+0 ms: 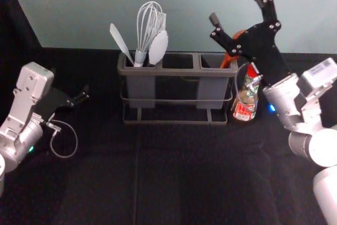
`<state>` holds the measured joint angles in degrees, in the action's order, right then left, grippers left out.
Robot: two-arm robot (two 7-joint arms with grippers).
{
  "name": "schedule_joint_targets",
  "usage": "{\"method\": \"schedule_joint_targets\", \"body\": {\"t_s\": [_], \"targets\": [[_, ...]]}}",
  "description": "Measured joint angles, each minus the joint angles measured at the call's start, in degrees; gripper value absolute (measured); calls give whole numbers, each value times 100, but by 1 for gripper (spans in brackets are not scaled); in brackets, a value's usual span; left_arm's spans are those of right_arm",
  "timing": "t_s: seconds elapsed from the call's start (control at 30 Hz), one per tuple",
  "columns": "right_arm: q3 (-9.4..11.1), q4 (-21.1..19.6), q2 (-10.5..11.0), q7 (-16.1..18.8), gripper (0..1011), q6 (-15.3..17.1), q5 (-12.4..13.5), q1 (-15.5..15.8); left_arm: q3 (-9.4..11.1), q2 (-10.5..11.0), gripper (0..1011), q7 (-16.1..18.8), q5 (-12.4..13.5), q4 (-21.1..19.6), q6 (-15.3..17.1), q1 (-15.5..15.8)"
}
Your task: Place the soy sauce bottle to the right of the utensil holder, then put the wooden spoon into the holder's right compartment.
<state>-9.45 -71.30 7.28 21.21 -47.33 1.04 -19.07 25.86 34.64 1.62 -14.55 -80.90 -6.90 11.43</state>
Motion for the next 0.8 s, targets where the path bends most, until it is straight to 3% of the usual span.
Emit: {"method": "schedule_joint_targets", "body": {"t_s": [0.43,0.8], "targets": [[366,-627,294,-168,1002,311,-99,233,0,0,1011,0,0,0,0,0],[705,-1273,557,-575,1002,1038,-560,549,0,0,1011,0,0,0,0,0]]}}
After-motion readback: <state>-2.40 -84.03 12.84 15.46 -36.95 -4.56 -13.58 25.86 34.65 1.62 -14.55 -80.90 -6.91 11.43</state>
